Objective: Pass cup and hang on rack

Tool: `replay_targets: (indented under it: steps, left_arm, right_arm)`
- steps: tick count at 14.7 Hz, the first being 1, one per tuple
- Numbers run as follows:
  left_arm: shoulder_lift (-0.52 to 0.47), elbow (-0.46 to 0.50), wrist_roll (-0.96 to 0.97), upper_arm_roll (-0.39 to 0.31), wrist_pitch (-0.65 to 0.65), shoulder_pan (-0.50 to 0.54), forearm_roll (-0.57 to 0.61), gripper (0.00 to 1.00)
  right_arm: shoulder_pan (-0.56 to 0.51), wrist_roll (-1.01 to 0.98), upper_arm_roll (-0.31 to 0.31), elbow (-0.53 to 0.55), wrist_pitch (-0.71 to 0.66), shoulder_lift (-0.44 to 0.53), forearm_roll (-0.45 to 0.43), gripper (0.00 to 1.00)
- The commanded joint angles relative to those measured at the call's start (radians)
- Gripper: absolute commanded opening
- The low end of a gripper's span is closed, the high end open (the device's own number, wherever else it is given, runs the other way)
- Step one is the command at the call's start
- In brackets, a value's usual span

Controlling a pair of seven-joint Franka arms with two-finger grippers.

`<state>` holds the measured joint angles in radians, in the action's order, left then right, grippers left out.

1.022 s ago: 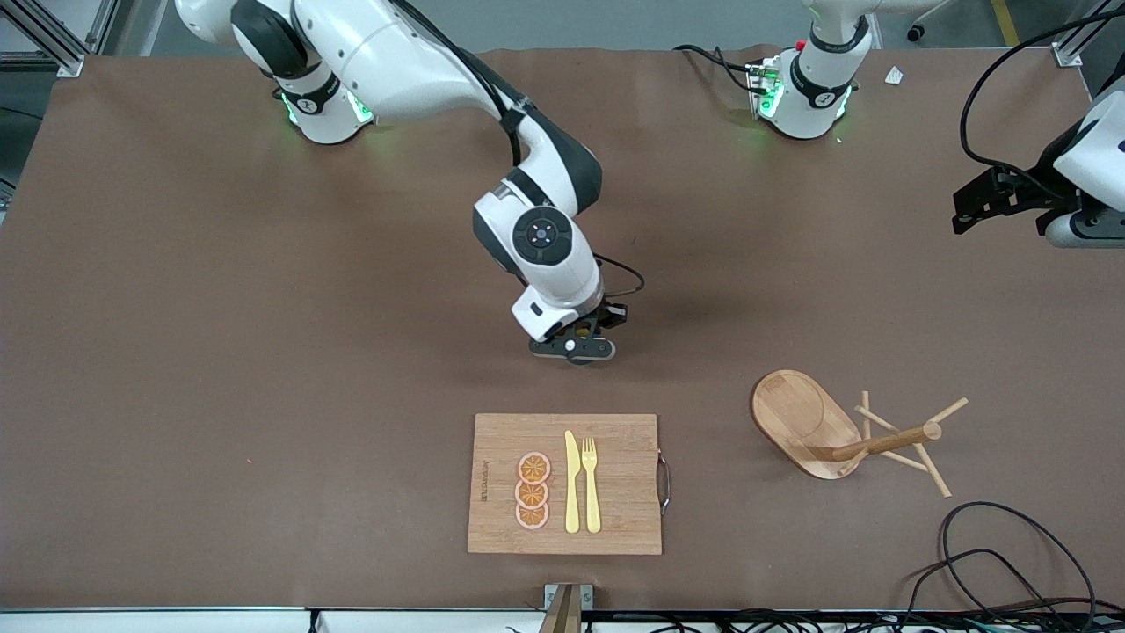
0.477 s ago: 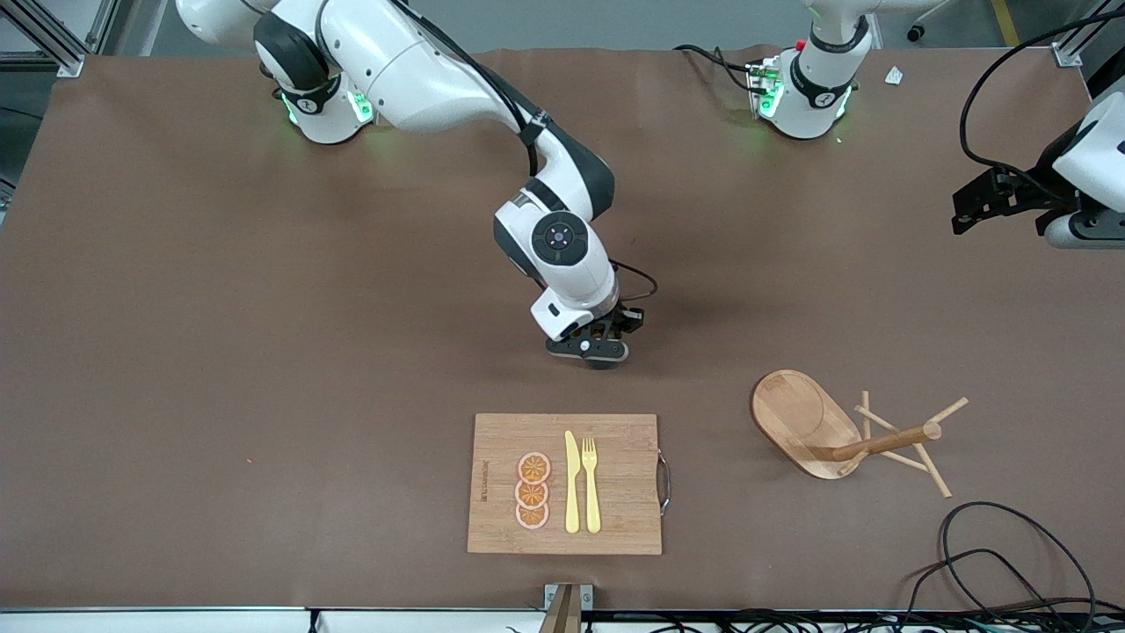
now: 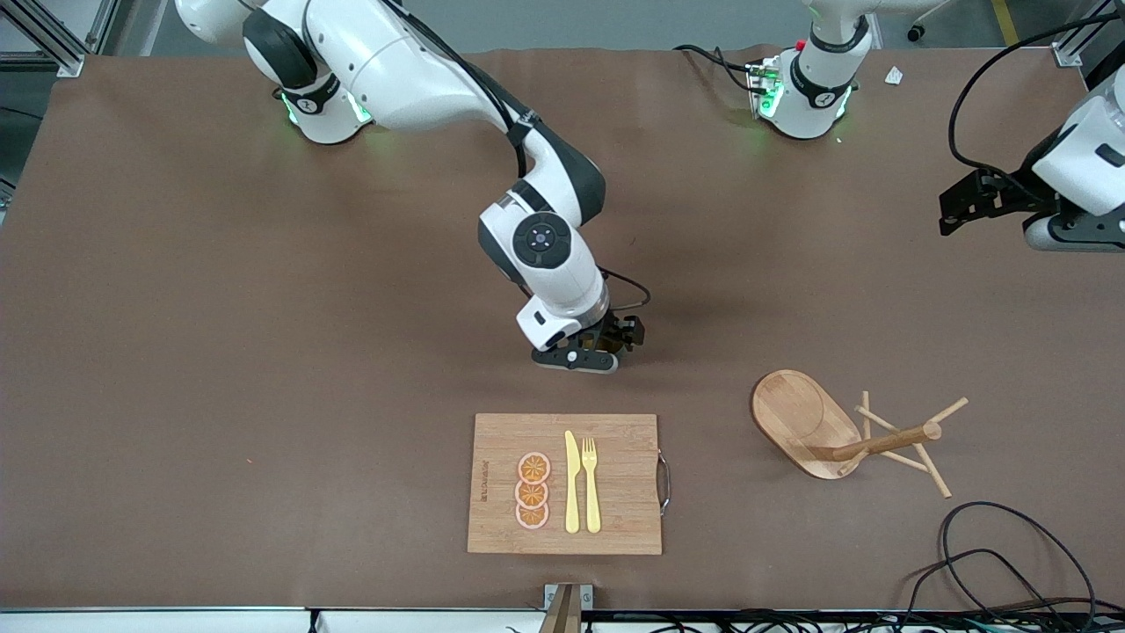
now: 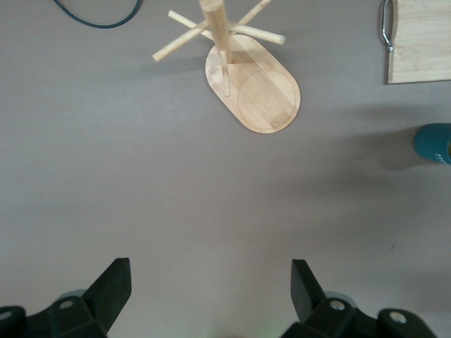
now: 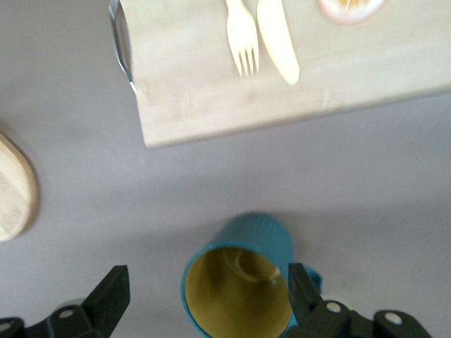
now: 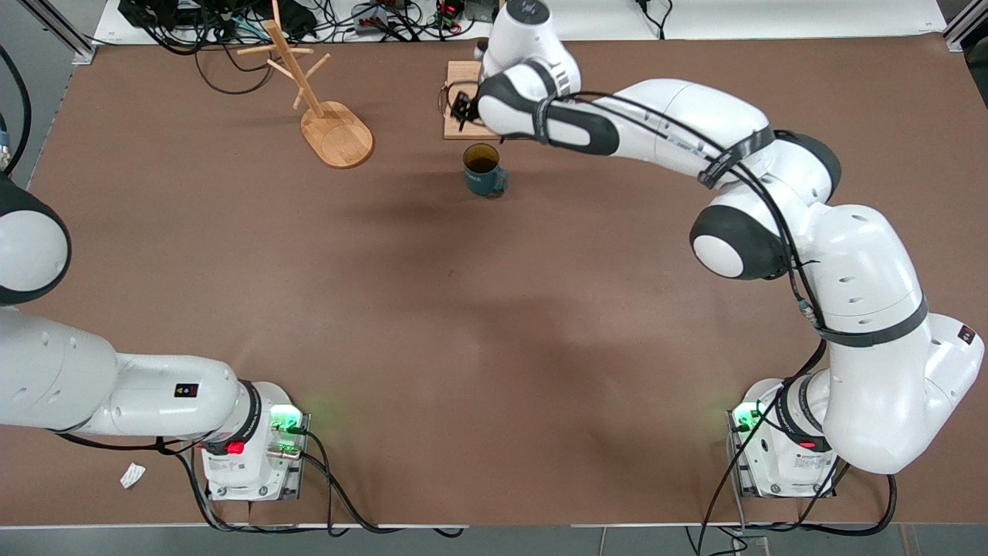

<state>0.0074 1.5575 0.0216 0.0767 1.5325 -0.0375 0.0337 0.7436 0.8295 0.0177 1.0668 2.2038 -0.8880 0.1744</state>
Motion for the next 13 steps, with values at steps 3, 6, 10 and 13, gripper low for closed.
replay_targets:
  steps: [3, 6, 10, 13]
  left_arm:
    - [0.032, -0.016, 0.104, 0.002, 0.015, -0.076, 0.003, 1.0]
    - [0.058, -0.008, 0.278, 0.002, 0.043, -0.166, 0.005, 1.0]
    - [0.127, -0.014, 0.545, 0.0, 0.119, -0.304, 0.009, 1.0]
    - [0.206, -0.02, 0.745, 0.0, 0.155, -0.431, 0.09, 1.0]
  right_arm:
    - [-0.13, -0.223, 0.048, 0.08, -0.225, 0.183, -0.03, 1.0]
    - [-0.242, -0.386, 0.053, 0.228, -0.225, 0.325, -0.036, 1.0]
    - [-0.423, -0.553, 0.053, 0.265, -0.268, 0.408, -0.046, 1.0]
    - [-0.535, -0.598, 0.053, 0.31, -0.3, 0.478, -0.047, 1.0]
